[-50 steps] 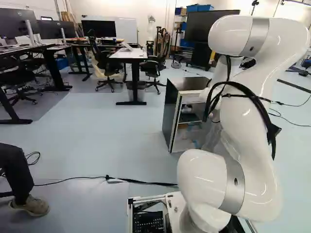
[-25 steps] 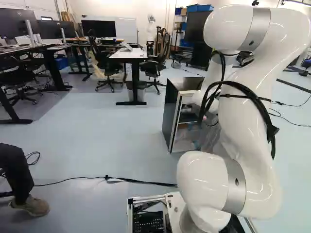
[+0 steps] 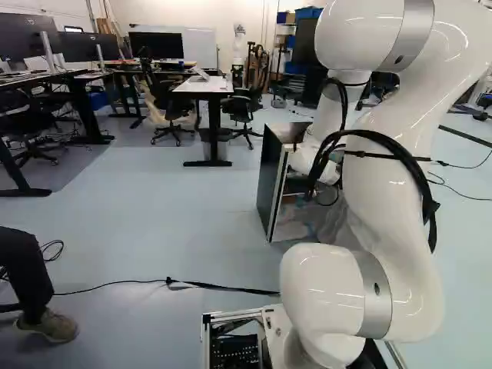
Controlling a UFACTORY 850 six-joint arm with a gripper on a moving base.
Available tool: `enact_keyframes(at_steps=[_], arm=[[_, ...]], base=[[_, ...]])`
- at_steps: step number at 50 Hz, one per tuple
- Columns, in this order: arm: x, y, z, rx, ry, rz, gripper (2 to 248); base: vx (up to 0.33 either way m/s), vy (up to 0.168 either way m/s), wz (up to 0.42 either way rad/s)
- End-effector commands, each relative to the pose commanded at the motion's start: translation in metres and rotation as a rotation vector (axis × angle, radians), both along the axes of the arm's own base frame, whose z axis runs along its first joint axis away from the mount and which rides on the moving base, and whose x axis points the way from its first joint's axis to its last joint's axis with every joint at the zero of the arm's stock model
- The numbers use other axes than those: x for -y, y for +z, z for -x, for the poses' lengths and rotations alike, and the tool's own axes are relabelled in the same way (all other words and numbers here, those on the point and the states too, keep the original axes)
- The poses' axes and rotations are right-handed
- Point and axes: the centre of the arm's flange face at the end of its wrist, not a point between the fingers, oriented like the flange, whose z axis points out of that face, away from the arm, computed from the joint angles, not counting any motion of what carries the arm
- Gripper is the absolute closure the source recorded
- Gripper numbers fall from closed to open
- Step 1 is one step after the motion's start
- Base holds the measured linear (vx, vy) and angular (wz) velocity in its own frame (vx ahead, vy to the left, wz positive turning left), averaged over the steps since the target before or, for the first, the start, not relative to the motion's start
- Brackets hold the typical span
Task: Open the fridge door
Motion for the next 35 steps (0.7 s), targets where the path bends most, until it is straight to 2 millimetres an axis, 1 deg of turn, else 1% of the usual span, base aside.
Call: enact_keyframes(at_steps=[35], arm=[[-0.072,0.002,0.027,-0.065,0.301,0.017,3]], base=[[0.000,0.000,0.000]])
